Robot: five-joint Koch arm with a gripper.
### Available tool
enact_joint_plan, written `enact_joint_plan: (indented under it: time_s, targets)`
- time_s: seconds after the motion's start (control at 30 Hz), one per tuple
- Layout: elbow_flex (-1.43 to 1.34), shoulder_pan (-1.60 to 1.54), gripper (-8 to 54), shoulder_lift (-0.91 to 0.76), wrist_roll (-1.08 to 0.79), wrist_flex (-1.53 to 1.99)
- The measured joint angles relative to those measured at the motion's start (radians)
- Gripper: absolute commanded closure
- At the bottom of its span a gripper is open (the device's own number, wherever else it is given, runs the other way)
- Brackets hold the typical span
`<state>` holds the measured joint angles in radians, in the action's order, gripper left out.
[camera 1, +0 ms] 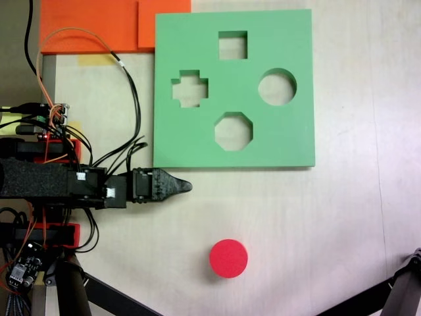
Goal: Put the cylinder block into the corresponding hole
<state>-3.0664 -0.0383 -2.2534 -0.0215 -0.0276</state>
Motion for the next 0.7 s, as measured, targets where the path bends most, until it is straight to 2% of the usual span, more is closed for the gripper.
enact_joint_plan:
  time_s: [0.43,0.53,0.57,0.7]
  targets:
    - [0.0,-0.006,11.2,0.0,0.0,0.0]
    - [0.0,0.002,8.9,0.0,0.029,0.0]
    - [0.0,0.003,9.1,0.002,0.103,-0.011]
    - [0.0,0.003,11.6,0.002,0.707,-0.267]
